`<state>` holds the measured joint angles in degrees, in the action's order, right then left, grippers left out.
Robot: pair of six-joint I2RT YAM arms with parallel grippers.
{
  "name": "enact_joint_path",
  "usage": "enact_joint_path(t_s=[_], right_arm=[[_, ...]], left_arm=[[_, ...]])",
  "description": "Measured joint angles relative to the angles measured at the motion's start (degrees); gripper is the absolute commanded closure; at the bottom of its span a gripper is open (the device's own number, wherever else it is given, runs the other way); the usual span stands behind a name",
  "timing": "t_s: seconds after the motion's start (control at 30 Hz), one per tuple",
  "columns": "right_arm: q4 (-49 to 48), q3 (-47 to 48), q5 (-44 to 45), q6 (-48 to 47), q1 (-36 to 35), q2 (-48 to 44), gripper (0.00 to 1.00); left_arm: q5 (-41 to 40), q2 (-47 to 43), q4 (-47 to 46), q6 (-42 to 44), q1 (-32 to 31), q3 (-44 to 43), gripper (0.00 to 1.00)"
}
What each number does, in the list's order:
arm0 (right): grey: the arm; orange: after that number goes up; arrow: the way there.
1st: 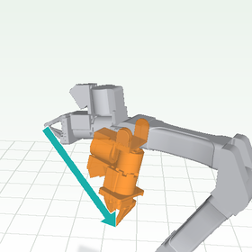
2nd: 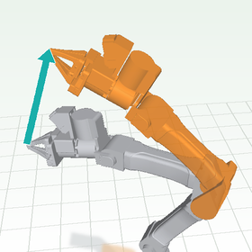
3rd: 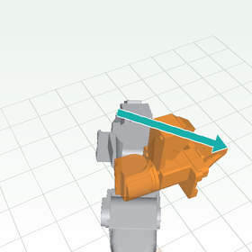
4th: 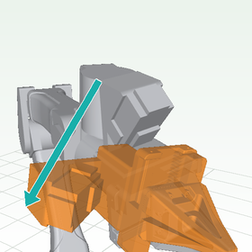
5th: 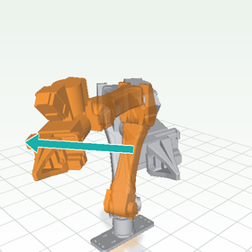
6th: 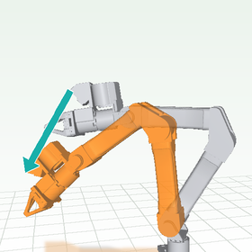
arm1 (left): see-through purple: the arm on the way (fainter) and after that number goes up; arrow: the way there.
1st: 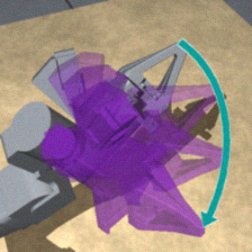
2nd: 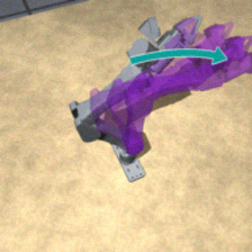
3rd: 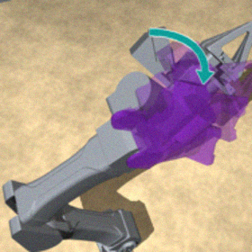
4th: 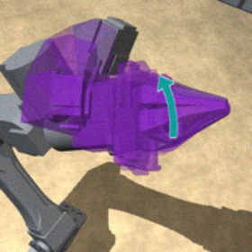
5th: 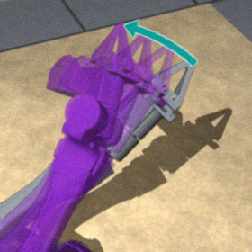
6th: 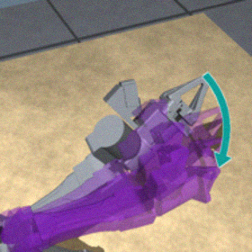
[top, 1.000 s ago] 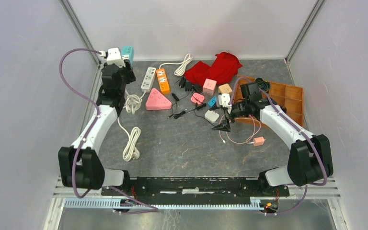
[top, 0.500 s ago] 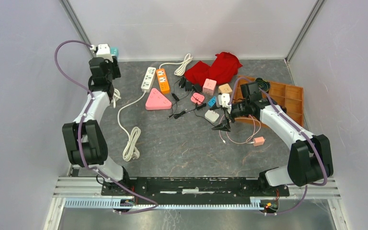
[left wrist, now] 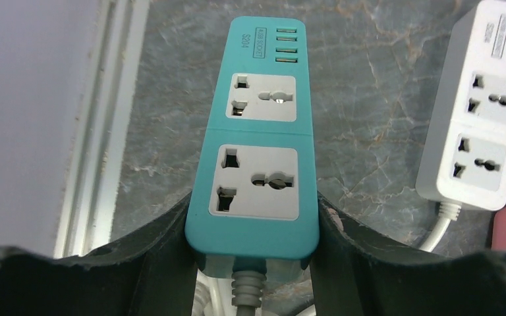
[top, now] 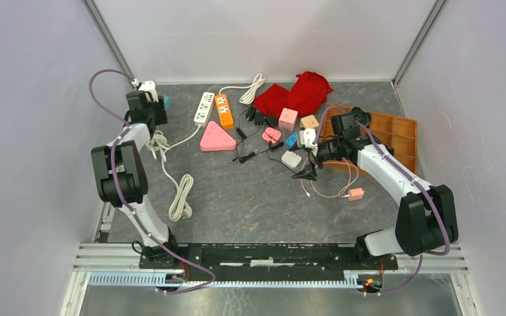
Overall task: Pull the plug off the socket
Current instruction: Place the socket at the corner of the board.
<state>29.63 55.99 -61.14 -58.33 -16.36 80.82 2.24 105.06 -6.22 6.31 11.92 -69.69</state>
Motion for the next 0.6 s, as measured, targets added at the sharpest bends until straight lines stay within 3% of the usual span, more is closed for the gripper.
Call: enact_joint_path(t_s=[0.17,0.3,0.5,0.53,0.57,0.6], right_arm=[[0.0,0.0,0.2,0.0,0.0,0.0,0.02],[0.0,0.0,0.4,0.0,0.0,0.0,0.02],[0.0,0.0,0.4,-0.1,0.0,0.0,0.02],[0.0,0.0,0.4,-0.1,0.0,0.0,0.02],[0.0,0.0,0.4,-0.1,0.0,0.0,0.02],[0.0,0.0,0.4,-0.1,0.0,0.0,0.02]], left_arm=[[2.3,3.1,1.7,-0.1,0.0,-0.7,0.73],[4.6,6.1,4.1,-0.5,0.0,-3.2,0.63],[6.0,9.9,8.3,-2.0,0.0,-8.7,0.33],[5.8,10.0,9.0,-2.2,0.0,-9.2,0.24],[5.7,10.0,9.6,-2.4,0.0,-9.4,0.05],[5.5,10.0,10.1,-2.7,0.0,-9.6,0.01]])
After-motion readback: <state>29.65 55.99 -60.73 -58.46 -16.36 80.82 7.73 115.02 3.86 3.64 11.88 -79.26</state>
